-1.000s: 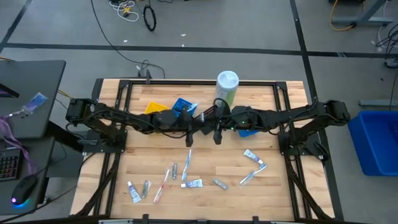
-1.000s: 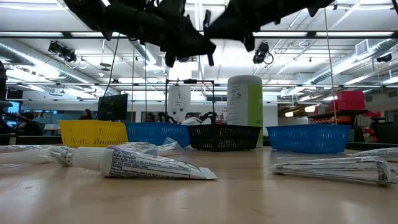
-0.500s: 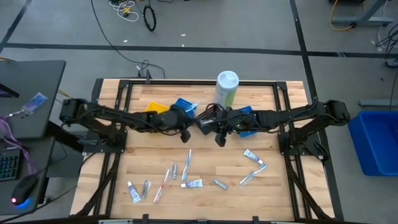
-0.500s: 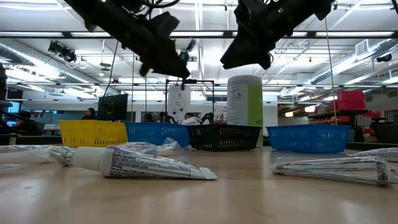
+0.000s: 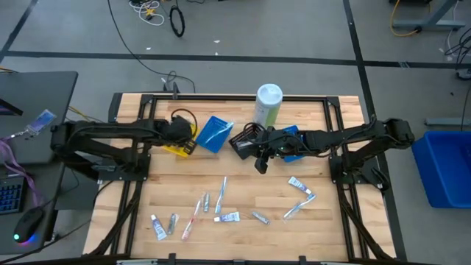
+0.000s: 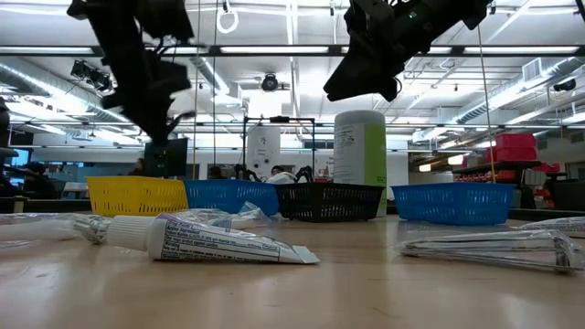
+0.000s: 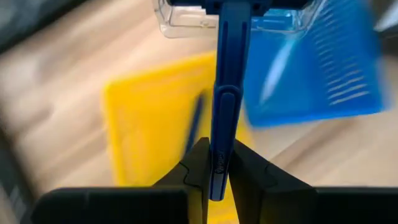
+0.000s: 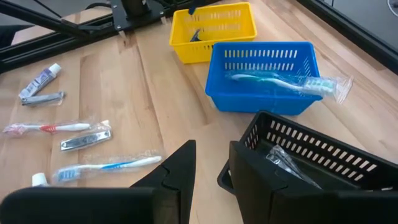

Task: Pick & Place Travel size toiletries
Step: Put the blue razor into the yellow basket, then put the blue toothbrush into the left blue basket

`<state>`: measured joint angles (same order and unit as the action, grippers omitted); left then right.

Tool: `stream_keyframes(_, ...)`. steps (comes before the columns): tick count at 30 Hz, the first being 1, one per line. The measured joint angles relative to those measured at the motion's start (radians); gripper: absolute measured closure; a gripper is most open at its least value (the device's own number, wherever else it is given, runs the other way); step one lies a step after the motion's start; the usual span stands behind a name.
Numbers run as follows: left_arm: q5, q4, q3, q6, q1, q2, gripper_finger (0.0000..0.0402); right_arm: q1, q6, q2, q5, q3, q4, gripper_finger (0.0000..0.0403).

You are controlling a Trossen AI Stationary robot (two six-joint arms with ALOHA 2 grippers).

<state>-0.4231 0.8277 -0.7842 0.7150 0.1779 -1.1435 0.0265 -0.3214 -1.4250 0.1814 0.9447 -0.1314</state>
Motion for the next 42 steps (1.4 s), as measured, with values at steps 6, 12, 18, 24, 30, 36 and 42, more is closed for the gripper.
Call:
stream_keyframes(6, 0.035, 0.004, 0.079, 0.062, 0.038, -0.046, 0.0349, 0.000, 0.000, 0.000, 0.000, 0.000, 0.000, 0.0300)
stream_keyframes(12, 0.054, -0.024, 0.102, 0.040, 0.056, -0.120, 0.0345, 0.000, 0.000, 0.000, 0.000, 0.000, 0.000, 0.0298)
stream_keyframes(18, 0.054, -0.041, 0.102, 0.032, 0.079, -0.177, 0.0330, 0.000, 0.000, 0.000, 0.000, 0.000, 0.000, 0.0299)
stream_keyframes(24, 0.054, -0.041, 0.102, 0.007, 0.090, -0.185, 0.0303, 0.000, 0.002, 0.000, 0.000, 0.000, 0.000, 0.0299)
stream_keyframes(30, 0.048, -0.039, 0.092, 0.000, 0.090, -0.185, 0.0288, 0.000, 0.016, 0.000, 0.000, 0.000, 0.000, 0.0298)
stream_keyframes(36, 0.025, -0.036, 0.009, 0.007, 0.062, -0.185, 0.0288, 0.000, 0.016, 0.000, 0.000, 0.000, 0.000, 0.0299)
stream_keyframes(42, 0.013, -0.038, -0.102, 0.088, -0.027, -0.184, 0.0288, 0.000, 0.016, 0.000, 0.000, 0.000, 0.000, 0.0299)
